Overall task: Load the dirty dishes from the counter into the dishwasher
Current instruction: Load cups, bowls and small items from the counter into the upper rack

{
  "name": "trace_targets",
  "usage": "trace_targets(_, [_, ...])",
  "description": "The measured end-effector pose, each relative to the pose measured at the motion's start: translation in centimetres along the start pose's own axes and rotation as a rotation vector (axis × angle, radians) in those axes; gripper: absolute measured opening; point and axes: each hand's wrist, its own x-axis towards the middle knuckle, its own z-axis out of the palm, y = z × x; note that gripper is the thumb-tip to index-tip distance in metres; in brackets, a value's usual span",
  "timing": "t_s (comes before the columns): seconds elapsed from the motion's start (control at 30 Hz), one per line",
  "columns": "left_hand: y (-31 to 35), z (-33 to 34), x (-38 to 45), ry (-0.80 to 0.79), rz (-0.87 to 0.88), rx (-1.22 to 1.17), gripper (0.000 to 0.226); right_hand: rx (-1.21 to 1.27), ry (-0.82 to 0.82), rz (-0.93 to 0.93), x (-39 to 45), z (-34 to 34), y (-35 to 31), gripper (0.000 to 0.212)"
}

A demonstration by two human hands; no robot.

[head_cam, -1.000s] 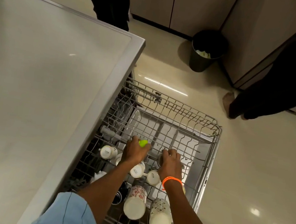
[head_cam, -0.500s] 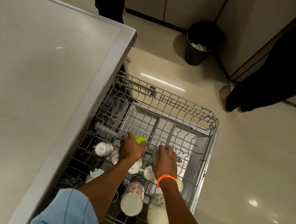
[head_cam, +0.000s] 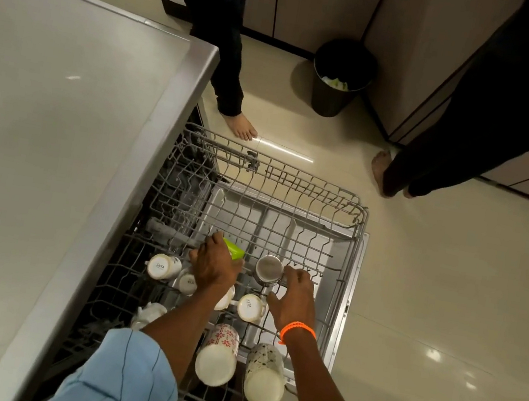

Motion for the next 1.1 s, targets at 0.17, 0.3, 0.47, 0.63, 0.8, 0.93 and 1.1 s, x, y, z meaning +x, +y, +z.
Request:
trace_targets(0.17, [-0.1,-0.3,0.5,0.034,0.004,0.081,0.074,0.032,-0.014,0.002,-0.4,0.0,0.2,0.066])
trace_targets(0.3, [-0.3,-0.8,0.6,-0.017,-0.036,0.088,0.082,0.026,-0.018,-0.001,-0.5,-0.2,0.1,0.066])
trace_targets(0.47, [-0.7,-2.4,-0.9,-0.013,-0.038,0.032,0.081,0.001,-0.010,-0.018,-1.4,-1.4,-1.4,0.067])
trace_targets(0.63, [-1.0,-6.2,-3.9,0.000,-0.028,-0.021,0.069,-0.020,-0.015,-0.080,-2.3,-4.1,-5.5,0.064])
trace_targets(0.8, [-0.8,-11.6,-7.6,-0.048,0.000,-0.225,0.055,-0.034,0.005,-0.174,-4.0,-7.8,-11.6,0.058])
trace_targets(0.93, [-1.3,-16.9,-11.0,-0.041,0.016,-0.336,0.046,-0.044,0.035,-0.308,-6.7,-10.4,-16.8,0.052])
trace_targets(1.1, [-2.4,-23.6,-16.7,0.084,0.062,-0.400,0.025,-0.077,0.052,-0.478,-11.0,-12.9,-22.2,0.049])
